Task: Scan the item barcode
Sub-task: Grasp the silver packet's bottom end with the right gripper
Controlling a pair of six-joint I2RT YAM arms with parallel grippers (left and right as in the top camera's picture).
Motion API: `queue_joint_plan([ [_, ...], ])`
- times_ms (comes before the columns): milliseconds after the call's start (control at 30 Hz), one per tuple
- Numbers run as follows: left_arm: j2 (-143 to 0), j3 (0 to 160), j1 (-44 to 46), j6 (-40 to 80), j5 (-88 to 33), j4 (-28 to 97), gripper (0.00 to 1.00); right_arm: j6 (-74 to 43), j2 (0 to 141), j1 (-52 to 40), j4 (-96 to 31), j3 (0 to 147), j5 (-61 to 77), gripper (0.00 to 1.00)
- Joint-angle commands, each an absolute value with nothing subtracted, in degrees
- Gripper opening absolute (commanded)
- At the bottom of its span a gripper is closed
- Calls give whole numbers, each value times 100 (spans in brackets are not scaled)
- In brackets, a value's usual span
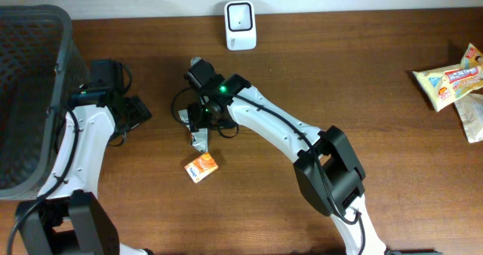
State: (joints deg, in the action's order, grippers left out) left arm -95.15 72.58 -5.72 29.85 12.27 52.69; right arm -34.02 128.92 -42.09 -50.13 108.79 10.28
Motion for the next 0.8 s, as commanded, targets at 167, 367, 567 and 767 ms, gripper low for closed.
queue_joint_plan([
  [167, -9568, 7218, -628, 3083, 1267, 5273, 99, -3518, 12877, -4322, -4748, 10466, 613, 69],
  [367, -9568, 7218, -628, 3079, 1275, 5277, 99, -3479, 12879, -4856, -4556, 10462, -390, 68],
  [567, -9568, 7218, -635, 3081, 1310, 5437, 99, -3505, 12914, -5028, -4386, 10440, -794, 68],
  [767, -9568, 7218, -635, 3083, 1288, 5437, 99, -3503, 13196, -5028, -4340, 10436, -607, 68],
])
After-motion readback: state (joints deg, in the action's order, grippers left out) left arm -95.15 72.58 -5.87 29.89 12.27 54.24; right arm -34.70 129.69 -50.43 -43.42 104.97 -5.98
